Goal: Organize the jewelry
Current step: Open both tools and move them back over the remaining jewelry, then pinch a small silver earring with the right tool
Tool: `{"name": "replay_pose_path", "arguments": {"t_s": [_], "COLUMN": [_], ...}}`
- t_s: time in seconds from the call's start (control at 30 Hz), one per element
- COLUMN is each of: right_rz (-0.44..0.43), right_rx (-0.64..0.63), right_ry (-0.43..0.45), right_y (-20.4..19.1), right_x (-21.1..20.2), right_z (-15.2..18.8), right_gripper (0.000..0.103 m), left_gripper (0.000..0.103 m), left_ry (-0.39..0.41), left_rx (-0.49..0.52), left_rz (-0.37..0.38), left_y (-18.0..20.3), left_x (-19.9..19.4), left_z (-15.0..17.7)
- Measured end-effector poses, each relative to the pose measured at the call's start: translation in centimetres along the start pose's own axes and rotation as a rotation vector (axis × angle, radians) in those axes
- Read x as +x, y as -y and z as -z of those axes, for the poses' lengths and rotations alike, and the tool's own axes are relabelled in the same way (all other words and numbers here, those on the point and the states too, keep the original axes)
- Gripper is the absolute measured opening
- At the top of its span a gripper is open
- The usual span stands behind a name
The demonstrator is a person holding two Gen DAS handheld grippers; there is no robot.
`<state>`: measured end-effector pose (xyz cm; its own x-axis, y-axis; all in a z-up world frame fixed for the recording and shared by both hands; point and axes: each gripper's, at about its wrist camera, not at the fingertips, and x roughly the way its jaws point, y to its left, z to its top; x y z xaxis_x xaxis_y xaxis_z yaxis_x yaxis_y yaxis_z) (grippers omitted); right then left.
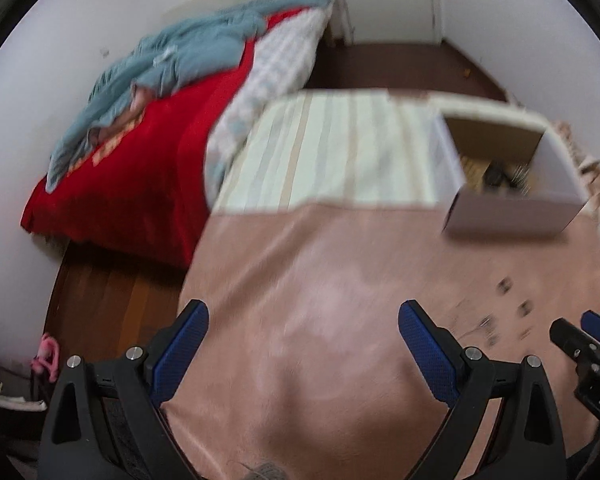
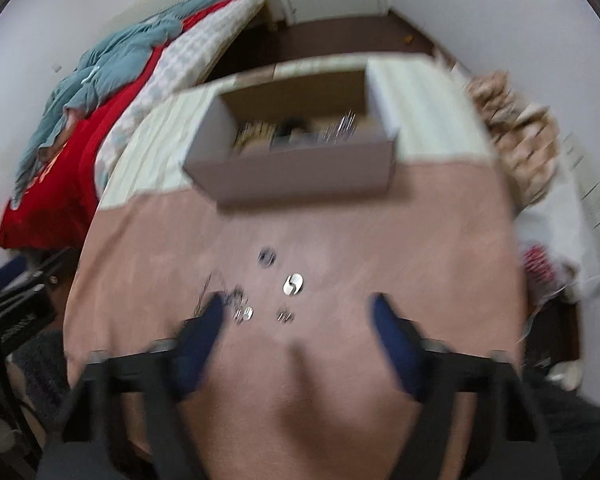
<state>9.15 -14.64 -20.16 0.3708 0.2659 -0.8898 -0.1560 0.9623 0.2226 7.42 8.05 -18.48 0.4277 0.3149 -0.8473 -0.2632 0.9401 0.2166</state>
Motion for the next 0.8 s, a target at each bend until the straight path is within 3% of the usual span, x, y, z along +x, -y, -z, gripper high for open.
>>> {"name": "replay_pose_path", "arguments": {"t_s": [0.13, 0.33, 0.43, 0.5, 0.63, 0.8], "right_rz": [-0.018, 0.001, 0.030, 0.049, 0.050, 0.052], "right_rx": [-0.021, -0.086, -0.123, -0.147, -0.121, -0.040], "right_ry": [0.026, 0.045, 0.054, 0.065, 0.073, 0.094], "right_y": [-0.3, -1.5, -2.2, -2.5, -1.9, 0.8], "right_x": [2.6, 4.3, 4.9, 5.0, 4.6, 2.8], "right_z": [2.1, 2.9, 3.0, 3.1, 3.0, 2.8], "right_gripper": [0.048, 0.037, 0.017, 0.009, 0.009, 0.009], "left_gripper": [0.097, 0.097, 0.097, 0.097, 0.097, 0.096], "left_ry": [-0.058, -0.101, -0.115, -0.120, -0.130, -0.142], "left_rx": [0.016, 0.029, 0.035, 0.043, 0.058, 0.091], "left_rz": [-0.012, -0.008, -0.001, 0.010, 0.065, 0.205], "left_y": [-0.2, -0.4, -0.1, 0.2, 1.4, 4.3], "left_x": [2.4, 4.0, 4.4, 4.6, 4.6, 4.0], "left_z": [1.5, 2.2, 2.4, 2.5, 2.7, 3.3]}}
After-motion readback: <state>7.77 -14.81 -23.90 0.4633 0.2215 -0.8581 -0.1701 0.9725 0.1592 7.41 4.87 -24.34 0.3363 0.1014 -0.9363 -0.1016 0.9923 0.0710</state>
